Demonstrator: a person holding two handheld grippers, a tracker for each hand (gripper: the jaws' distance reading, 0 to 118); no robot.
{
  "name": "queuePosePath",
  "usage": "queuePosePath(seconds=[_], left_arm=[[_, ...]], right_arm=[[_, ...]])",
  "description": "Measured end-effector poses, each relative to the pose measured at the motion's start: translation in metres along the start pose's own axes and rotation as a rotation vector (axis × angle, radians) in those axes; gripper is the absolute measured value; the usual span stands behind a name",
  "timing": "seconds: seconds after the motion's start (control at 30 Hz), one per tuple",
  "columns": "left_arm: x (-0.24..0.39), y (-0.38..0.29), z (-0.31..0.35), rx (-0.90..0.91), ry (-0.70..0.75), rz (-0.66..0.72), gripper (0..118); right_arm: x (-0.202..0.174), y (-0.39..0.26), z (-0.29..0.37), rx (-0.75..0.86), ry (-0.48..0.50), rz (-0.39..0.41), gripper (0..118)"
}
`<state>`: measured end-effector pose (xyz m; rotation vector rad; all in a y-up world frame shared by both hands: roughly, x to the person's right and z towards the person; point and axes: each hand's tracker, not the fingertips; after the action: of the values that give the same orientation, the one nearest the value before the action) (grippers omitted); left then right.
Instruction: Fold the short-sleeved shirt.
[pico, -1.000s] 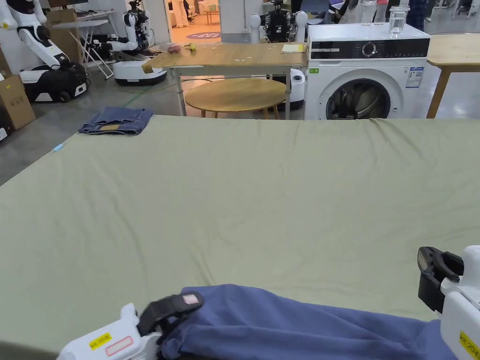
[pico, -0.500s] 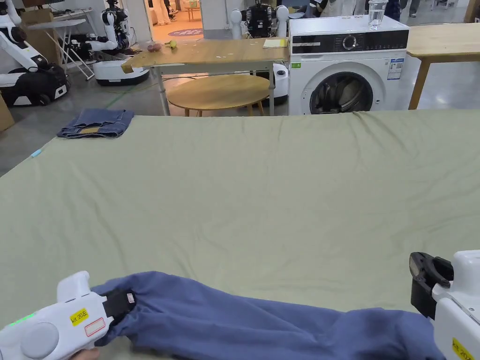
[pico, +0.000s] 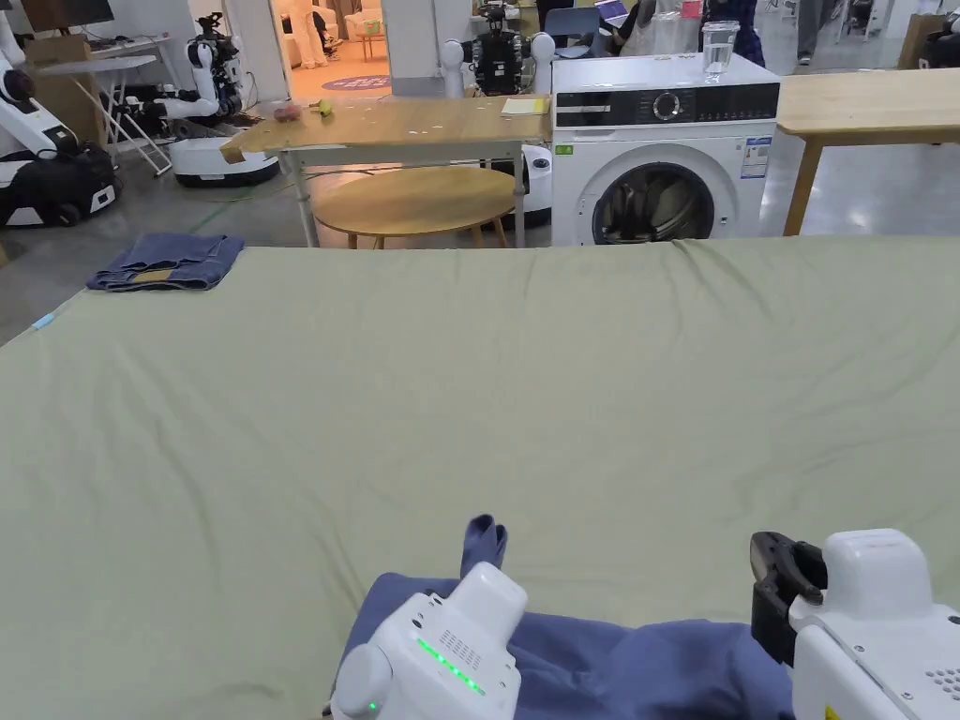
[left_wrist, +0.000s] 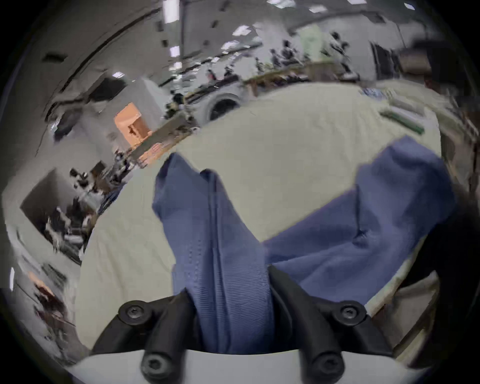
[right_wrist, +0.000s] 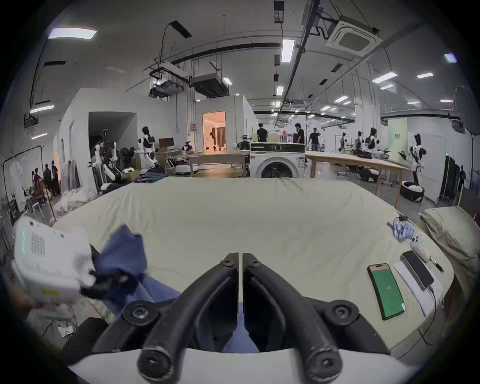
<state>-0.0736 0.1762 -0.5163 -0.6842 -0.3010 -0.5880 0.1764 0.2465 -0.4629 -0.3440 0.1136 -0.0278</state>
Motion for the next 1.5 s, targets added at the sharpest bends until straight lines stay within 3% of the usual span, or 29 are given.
queuePosePath(seconds=[0.07,0.1,0.17,0.2,0.3,0.37,0.4,0.43,0.47,0.5,0.67,0.87,0.97,1.13,1.37,1.4,1.47,1.5], left_arm=[[-0.002,-0.004,0.001,-0.004,0.01,-0.008,10],[-0.005,-0.003,0.005,-0.003,-0.018,0.019,32],[-0.026,-0.001,0.024,0.069,-0.137,0.168,96],[-0.038,-0.001,0.035,0.138,-0.193,0.265,106],[-0.082,-0.006,0.054,0.231,-0.375,0.552,106],[-0.103,-0.014,0.055,0.214,-0.36,0.67,106],[-0.109,-0.018,0.051,0.177,-0.33,0.715,99],[-0.111,-0.02,0.042,0.128,-0.318,0.763,79],[-0.114,-0.027,0.032,0.088,-0.321,0.798,46],[-0.112,-0.032,0.022,0.057,-0.329,0.818,3],[-0.072,-0.042,-0.023,-0.022,-0.505,0.811,0],[-0.011,-0.025,-0.03,-0.023,-0.675,0.74,0],[-0.009,-0.019,-0.023,-0.029,-0.6,0.704,0],[-0.06,-0.03,0.019,0.121,-0.493,0.811,0],[-0.109,-0.068,0.031,0.161,-0.424,0.929,2],[-0.116,-0.075,0.032,0.203,-0.429,0.966,31],[-0.138,-0.093,0.026,0.213,-0.433,1.07,111],[-0.145,-0.102,0.021,0.203,-0.441,1.113,118]], right_arm=[[0.006,-0.001,0.003,-0.004,0.015,-0.016,1],[0.006,-0.002,0.003,-0.003,0.01,-0.014,1],[0.01,-0.003,0.004,-0.004,0.005,-0.013,1],[0.011,-0.003,0.004,-0.005,0.007,-0.022,1],[0.013,-0.003,0.005,-0.001,0.009,-0.036,1],[0.013,-0.003,0.004,0.001,0.013,-0.043,1],[0.013,-0.004,0.003,-0.001,0.018,-0.047,1],[0.013,-0.004,0.003,-0.003,0.022,-0.051,1],[0.013,-0.005,0.002,-0.003,0.023,-0.053,1],[0.012,-0.005,0.002,-0.004,0.023,-0.054,1],[0.014,-0.007,-0.001,-0.014,0.026,-0.056,1],[0.022,-0.008,0.0,-0.021,0.009,-0.058,1],[0.023,-0.008,0.0,-0.025,0.002,-0.06,1],[0.02,-0.008,0.002,-0.023,0.005,-0.041,1],[0.008,-0.012,-0.006,-0.038,0.027,-0.051,1],[0.006,-0.012,-0.005,-0.038,0.031,-0.046,1],[0.003,-0.013,0.0,-0.036,0.041,-0.026,1],[0.003,-0.014,0.001,-0.036,0.038,-0.016,1]])
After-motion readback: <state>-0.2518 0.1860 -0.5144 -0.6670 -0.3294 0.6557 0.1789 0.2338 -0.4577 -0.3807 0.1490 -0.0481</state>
